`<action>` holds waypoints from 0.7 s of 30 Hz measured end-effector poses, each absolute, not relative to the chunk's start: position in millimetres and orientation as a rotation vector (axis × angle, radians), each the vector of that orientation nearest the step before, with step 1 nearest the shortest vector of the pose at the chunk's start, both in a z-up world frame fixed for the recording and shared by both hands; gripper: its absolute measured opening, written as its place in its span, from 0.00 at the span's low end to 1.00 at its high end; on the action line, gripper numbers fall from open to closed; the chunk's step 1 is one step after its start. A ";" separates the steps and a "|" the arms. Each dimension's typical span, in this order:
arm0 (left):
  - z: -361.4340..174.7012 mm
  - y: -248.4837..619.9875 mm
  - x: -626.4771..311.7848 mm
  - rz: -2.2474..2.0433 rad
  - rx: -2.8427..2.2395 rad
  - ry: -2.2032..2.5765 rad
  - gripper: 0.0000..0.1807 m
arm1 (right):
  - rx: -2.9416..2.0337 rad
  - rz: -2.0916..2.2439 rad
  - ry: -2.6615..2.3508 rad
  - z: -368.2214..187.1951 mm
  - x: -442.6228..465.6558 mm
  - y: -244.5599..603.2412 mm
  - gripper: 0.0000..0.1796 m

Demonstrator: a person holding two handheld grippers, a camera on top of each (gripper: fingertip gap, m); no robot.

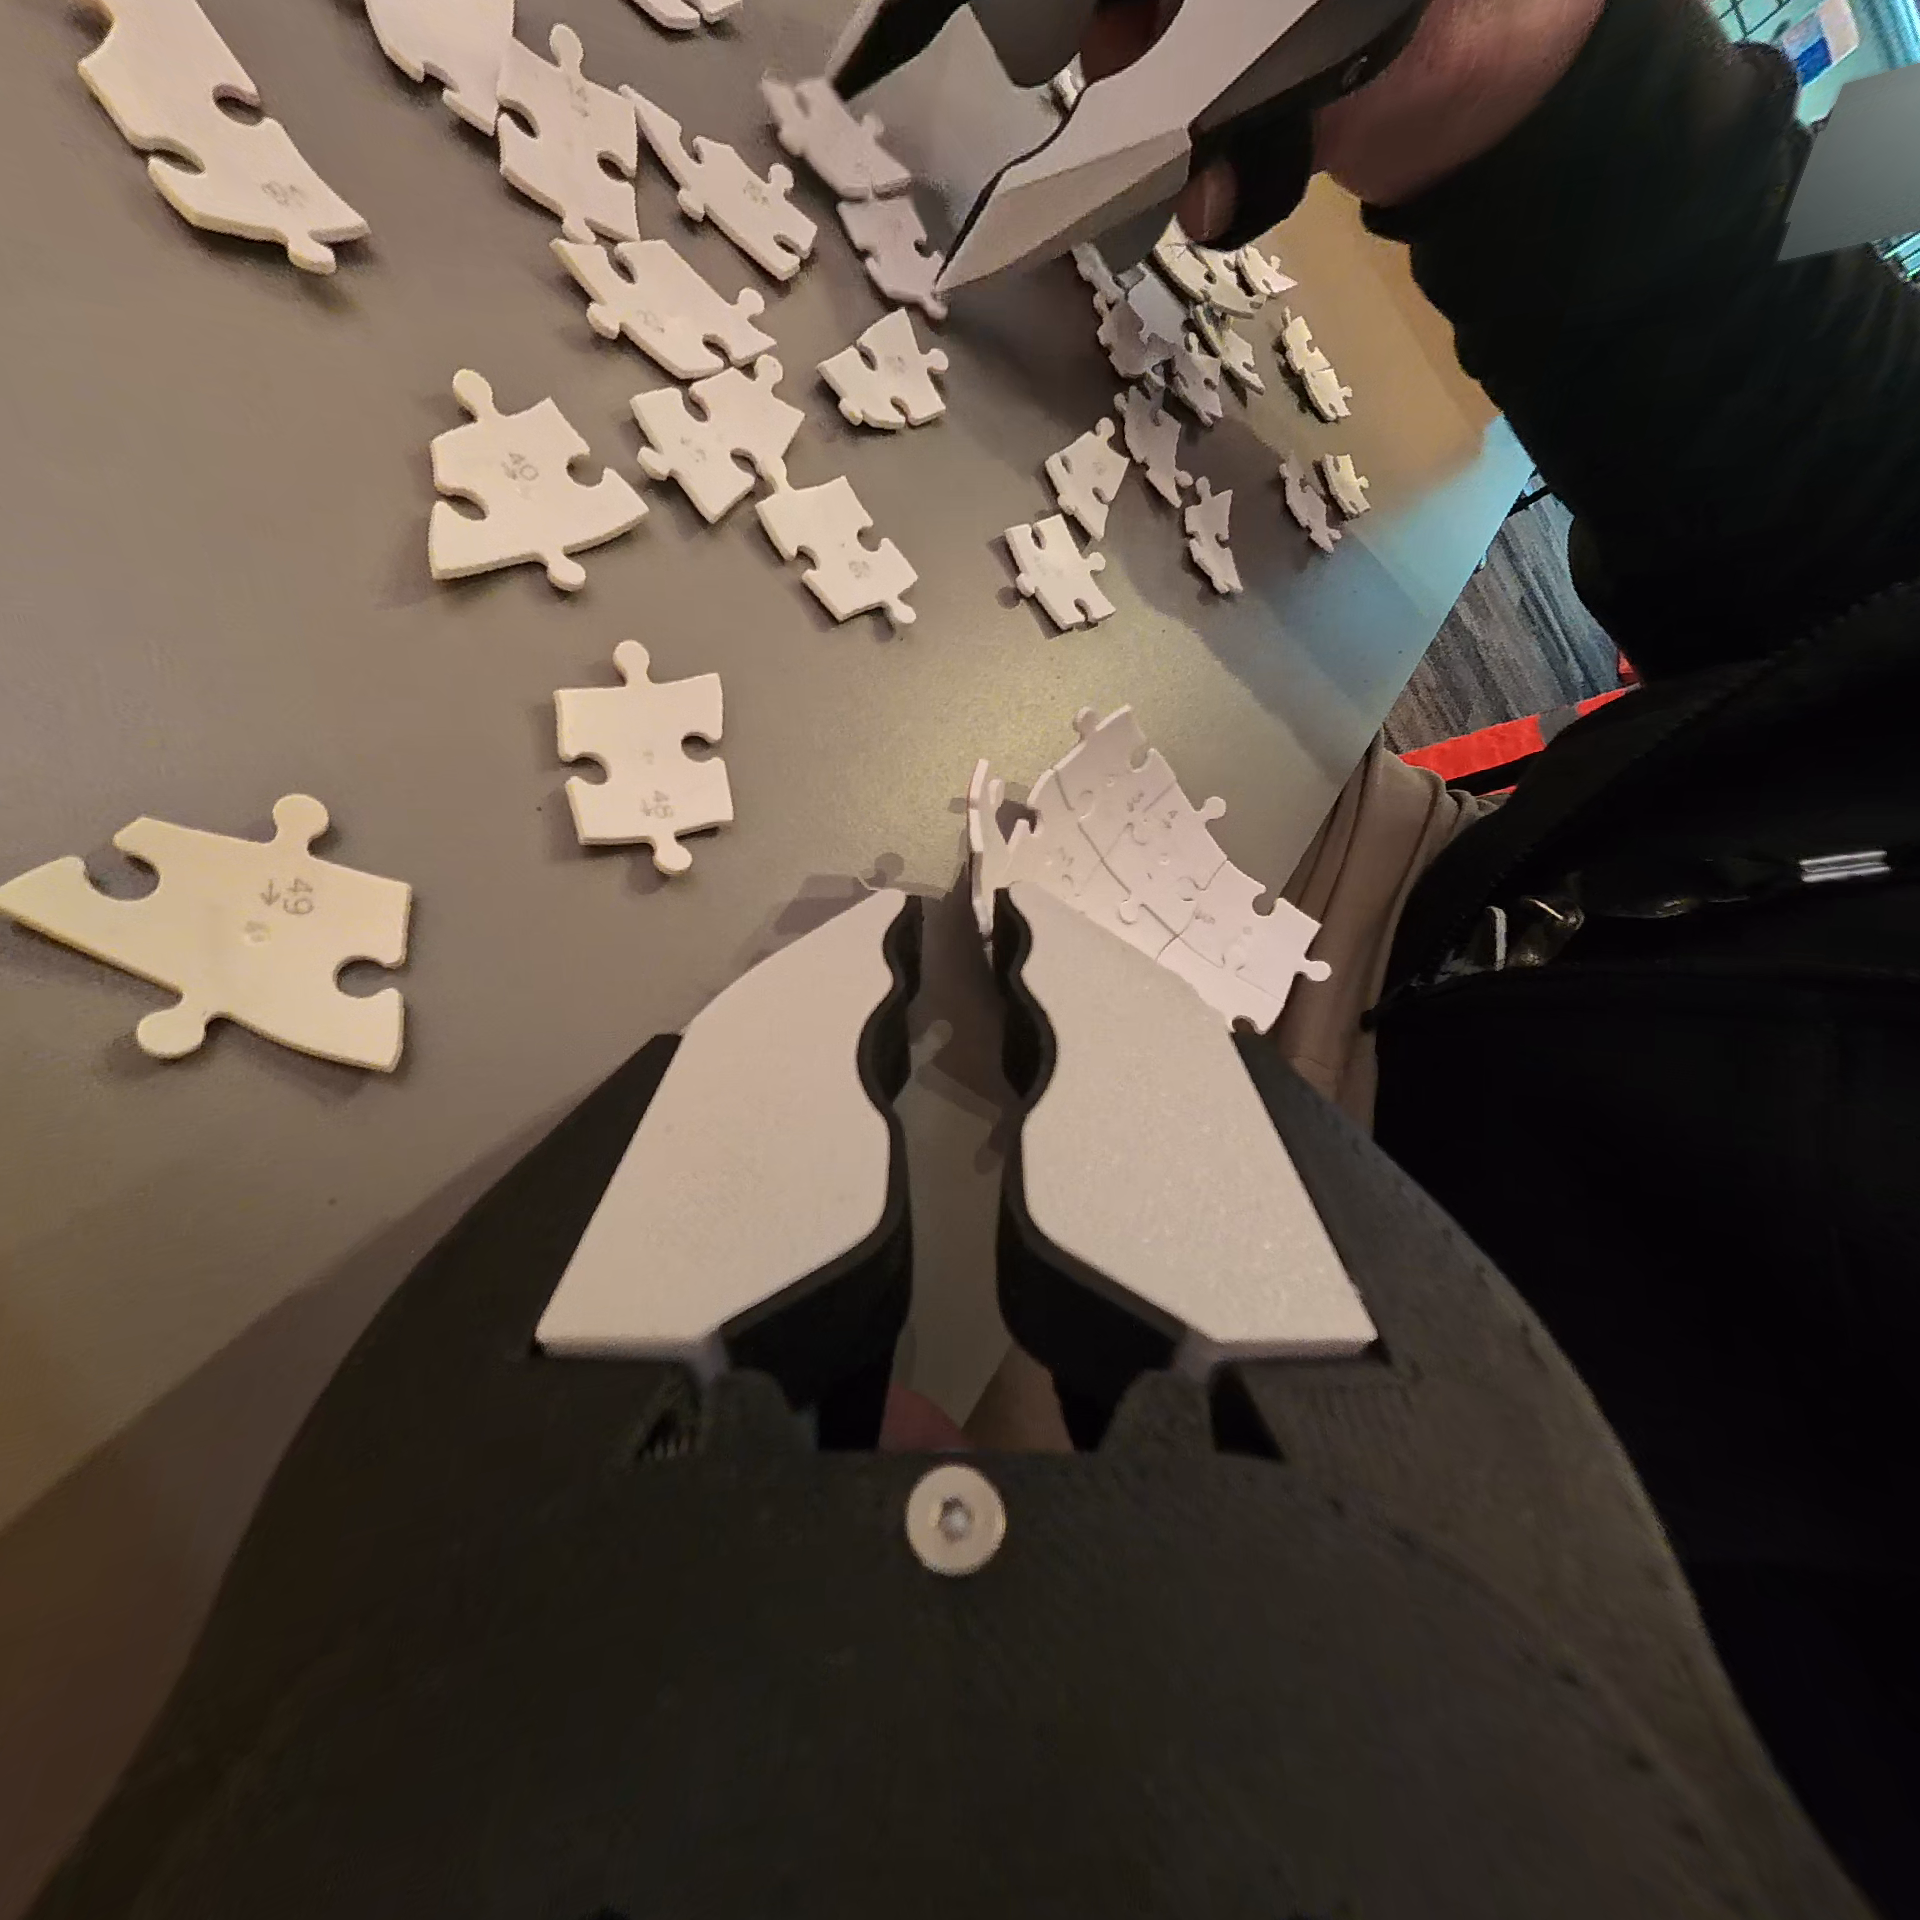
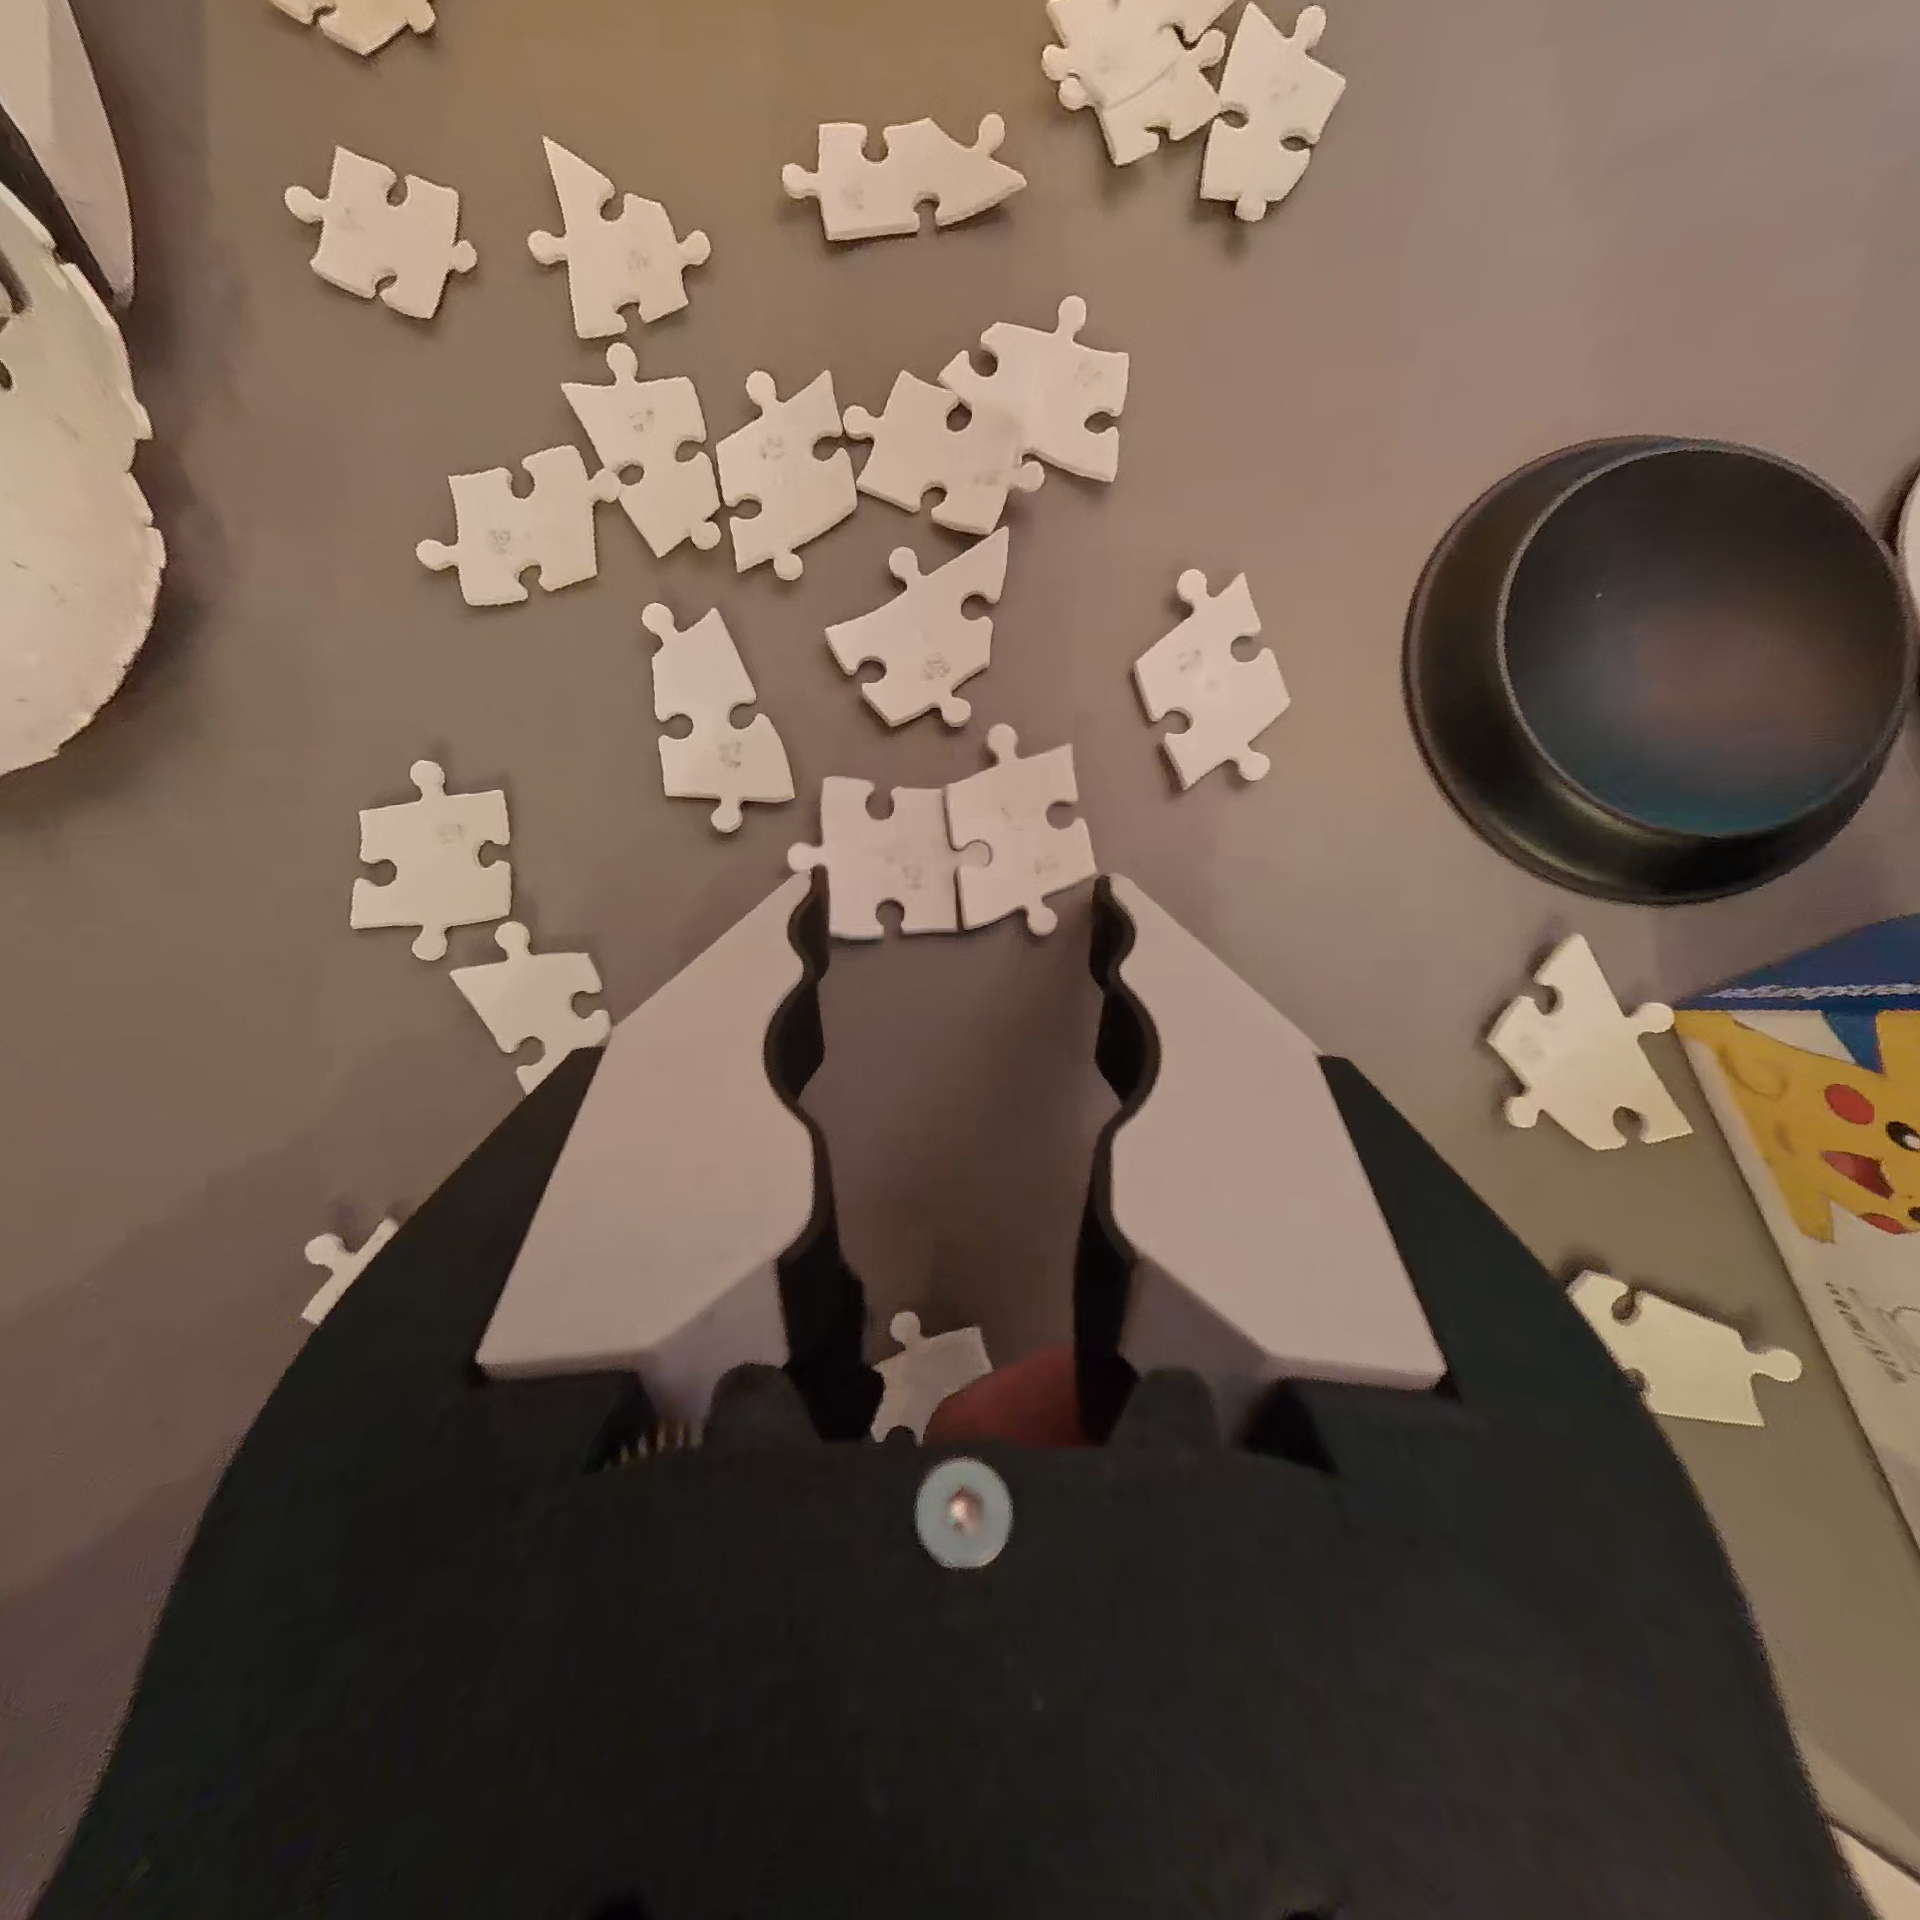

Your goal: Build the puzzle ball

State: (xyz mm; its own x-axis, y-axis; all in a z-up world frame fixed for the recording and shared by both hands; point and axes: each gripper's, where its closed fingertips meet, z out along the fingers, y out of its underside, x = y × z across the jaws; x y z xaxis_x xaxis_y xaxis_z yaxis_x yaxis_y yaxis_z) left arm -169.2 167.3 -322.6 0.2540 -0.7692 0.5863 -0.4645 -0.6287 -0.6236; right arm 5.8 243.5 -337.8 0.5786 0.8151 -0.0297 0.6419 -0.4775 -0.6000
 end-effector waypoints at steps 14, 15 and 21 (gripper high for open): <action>-322.4 167.0 -169.4 -1.315 -2.204 1.139 0.08 | -2.301 0.426 -1.178 -339.4 0.6 230.2 0.18; -322.5 167.0 -169.4 -1.315 -2.204 1.139 0.08 | -2.302 0.429 -1.176 -339.4 0.3 229.5 0.17; -322.7 167.2 -169.5 -1.314 -2.207 1.138 0.08 | -2.316 0.450 -1.210 -339.3 -5.9 216.9 0.16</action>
